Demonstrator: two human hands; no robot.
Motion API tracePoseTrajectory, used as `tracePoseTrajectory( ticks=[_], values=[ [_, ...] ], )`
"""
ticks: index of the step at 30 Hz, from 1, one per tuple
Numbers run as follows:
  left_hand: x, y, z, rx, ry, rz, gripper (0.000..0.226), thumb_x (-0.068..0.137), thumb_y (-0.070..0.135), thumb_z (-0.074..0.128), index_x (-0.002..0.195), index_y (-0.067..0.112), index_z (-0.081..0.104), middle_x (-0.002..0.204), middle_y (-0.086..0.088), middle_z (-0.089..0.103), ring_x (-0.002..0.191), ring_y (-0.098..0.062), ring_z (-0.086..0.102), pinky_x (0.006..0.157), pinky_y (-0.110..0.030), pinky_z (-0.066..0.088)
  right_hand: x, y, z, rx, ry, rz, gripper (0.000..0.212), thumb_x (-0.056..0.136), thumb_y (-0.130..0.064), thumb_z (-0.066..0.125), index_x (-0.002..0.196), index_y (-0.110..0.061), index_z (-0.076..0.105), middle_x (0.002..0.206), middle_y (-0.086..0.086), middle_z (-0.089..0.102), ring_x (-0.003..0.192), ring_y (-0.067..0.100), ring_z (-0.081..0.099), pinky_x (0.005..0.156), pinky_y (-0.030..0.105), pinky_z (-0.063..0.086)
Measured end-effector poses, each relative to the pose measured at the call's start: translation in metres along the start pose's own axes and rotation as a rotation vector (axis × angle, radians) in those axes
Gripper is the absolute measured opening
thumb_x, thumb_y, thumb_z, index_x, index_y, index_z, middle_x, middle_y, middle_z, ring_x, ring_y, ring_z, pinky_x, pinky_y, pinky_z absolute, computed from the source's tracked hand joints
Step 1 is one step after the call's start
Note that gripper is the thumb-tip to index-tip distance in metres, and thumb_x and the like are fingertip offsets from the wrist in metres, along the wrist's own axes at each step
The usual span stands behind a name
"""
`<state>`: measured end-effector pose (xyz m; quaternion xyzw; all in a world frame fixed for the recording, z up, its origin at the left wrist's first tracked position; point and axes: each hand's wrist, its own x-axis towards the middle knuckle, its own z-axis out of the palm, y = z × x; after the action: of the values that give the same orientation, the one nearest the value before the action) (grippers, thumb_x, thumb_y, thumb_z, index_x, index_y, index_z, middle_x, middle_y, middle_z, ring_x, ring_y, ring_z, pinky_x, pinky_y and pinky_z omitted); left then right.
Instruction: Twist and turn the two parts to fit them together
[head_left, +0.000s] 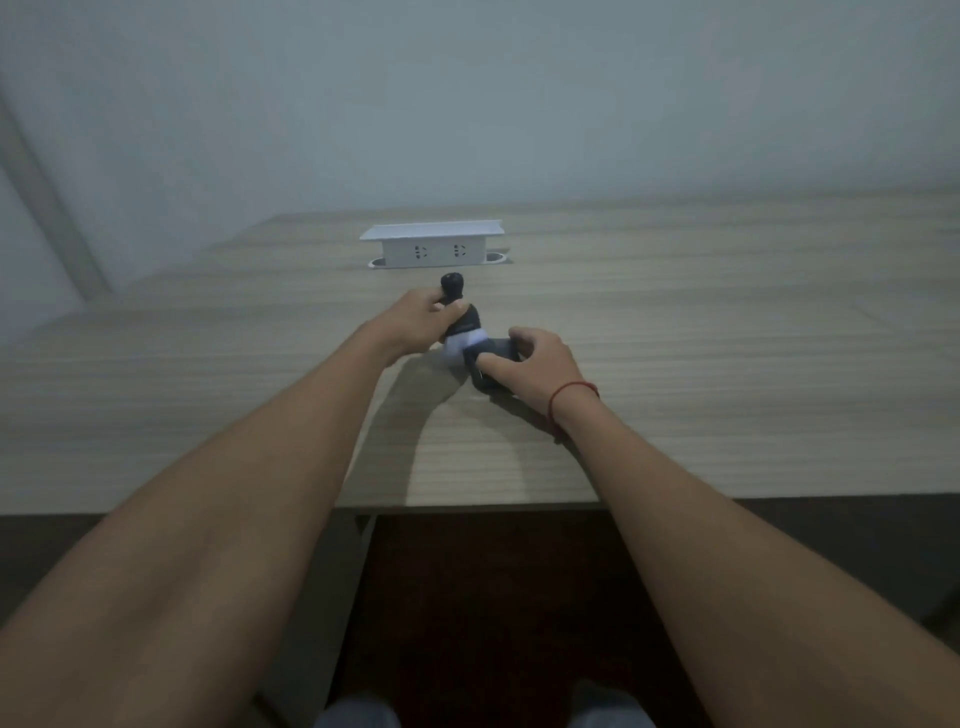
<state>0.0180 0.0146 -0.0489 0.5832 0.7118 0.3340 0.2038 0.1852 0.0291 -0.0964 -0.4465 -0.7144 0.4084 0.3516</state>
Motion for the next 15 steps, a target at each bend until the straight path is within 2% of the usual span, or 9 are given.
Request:
tracePoseTrajectory(
  ticks=[2, 4, 5, 7, 10, 12, 15],
  values=[
    [0.001, -0.007, 0.002, 0.046, 0.047, -0.003, 0.035, 0.100, 0.027, 0.046, 0.120, 0.002, 0.060, 0.119, -0.021, 0.064, 0.100, -0.028, 0.059, 0.084, -0.033, 0.046, 0.000, -0.002, 0.003, -0.107, 0.028, 0.007, 0.061, 0.076, -0.039, 0.072, 0.121, -0.003, 0.053, 0.113, 0.010, 0.059, 0.099, 0.024, 0.057, 0.066, 0.015, 0.048],
    [0.000, -0.011, 0.004, 0.065, 0.094, -0.011, 0.035, 0.099, 0.027, 0.046, 0.119, 0.001, 0.060, 0.118, -0.022, 0.064, 0.107, -0.033, 0.059, 0.090, -0.035, 0.045, 0.001, -0.004, 0.007, -0.217, 0.041, 0.011, 0.075, 0.067, -0.061, 0.071, 0.115, -0.006, 0.053, 0.105, 0.003, 0.052, 0.095, 0.020, 0.052, 0.081, 0.033, 0.048],
    [-0.001, -0.011, 0.005, 0.047, 0.108, -0.012, 0.034, 0.099, 0.027, 0.046, 0.118, 0.001, 0.060, 0.118, -0.022, 0.063, 0.108, -0.035, 0.059, 0.089, -0.035, 0.044, 0.003, -0.005, 0.010, -0.253, 0.050, 0.019, 0.084, 0.062, -0.069, 0.068, 0.116, -0.006, 0.053, 0.107, 0.002, 0.052, 0.095, 0.020, 0.052, 0.083, 0.037, 0.049],
    [-0.002, -0.010, 0.008, 0.010, 0.130, -0.015, 0.034, 0.099, 0.028, 0.046, 0.117, 0.001, 0.059, 0.117, -0.022, 0.063, 0.106, -0.034, 0.058, 0.089, -0.035, 0.044, 0.005, -0.006, 0.017, -0.315, 0.098, 0.025, 0.086, 0.057, -0.076, 0.063, 0.111, -0.009, 0.056, 0.109, 0.004, 0.058, 0.094, 0.022, 0.058, 0.081, 0.039, 0.053],
    [-0.005, -0.009, 0.009, -0.017, 0.137, -0.006, 0.034, 0.099, 0.027, 0.047, 0.117, 0.001, 0.059, 0.116, -0.023, 0.063, 0.101, -0.032, 0.058, 0.091, -0.037, 0.045, 0.006, -0.008, 0.022, -0.437, 0.156, 0.003, 0.074, 0.064, -0.071, 0.059, 0.105, -0.010, 0.060, 0.107, 0.008, 0.058, 0.095, 0.025, 0.056, 0.083, 0.043, 0.053],
    [-0.006, -0.008, 0.007, -0.024, 0.133, -0.006, 0.035, 0.099, 0.028, 0.047, 0.118, 0.002, 0.059, 0.117, -0.023, 0.063, 0.106, -0.035, 0.059, 0.093, -0.038, 0.045, 0.006, -0.009, 0.022, -0.504, 0.173, -0.005, 0.070, 0.065, -0.071, 0.056, 0.102, -0.012, 0.062, 0.105, 0.008, 0.057, 0.098, 0.026, 0.054, 0.084, 0.043, 0.052],
    [-0.008, -0.007, 0.006, -0.080, 0.121, 0.006, 0.034, 0.099, 0.028, 0.046, 0.119, 0.002, 0.058, 0.116, -0.020, 0.064, 0.104, -0.030, 0.058, 0.090, -0.035, 0.044, 0.004, -0.010, 0.018, -0.459, 0.147, -0.009, 0.058, 0.060, -0.065, 0.061, 0.091, -0.017, 0.063, 0.096, 0.006, 0.062, 0.089, 0.026, 0.058, 0.079, 0.041, 0.053]
  ],
)
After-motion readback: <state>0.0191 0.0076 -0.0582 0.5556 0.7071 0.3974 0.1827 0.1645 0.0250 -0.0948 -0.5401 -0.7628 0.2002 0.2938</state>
